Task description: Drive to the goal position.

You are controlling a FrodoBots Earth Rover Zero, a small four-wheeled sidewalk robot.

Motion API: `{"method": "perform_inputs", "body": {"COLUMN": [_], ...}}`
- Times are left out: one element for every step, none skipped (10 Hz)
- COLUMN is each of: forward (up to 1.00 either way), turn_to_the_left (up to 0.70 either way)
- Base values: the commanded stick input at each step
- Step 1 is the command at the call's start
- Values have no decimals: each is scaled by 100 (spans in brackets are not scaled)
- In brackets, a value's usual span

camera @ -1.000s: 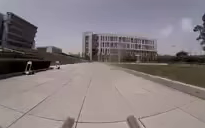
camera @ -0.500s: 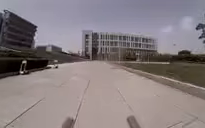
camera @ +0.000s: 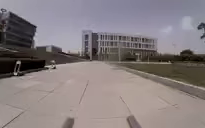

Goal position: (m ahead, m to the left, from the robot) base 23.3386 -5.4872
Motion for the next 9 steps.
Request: {"method": "perform_inputs", "body": {"forward": [70, 70, 70, 70, 70, 70, 70, 70, 70], "turn_to_the_left": [0, 0, 0, 0, 0, 0, 0, 0, 0]}}
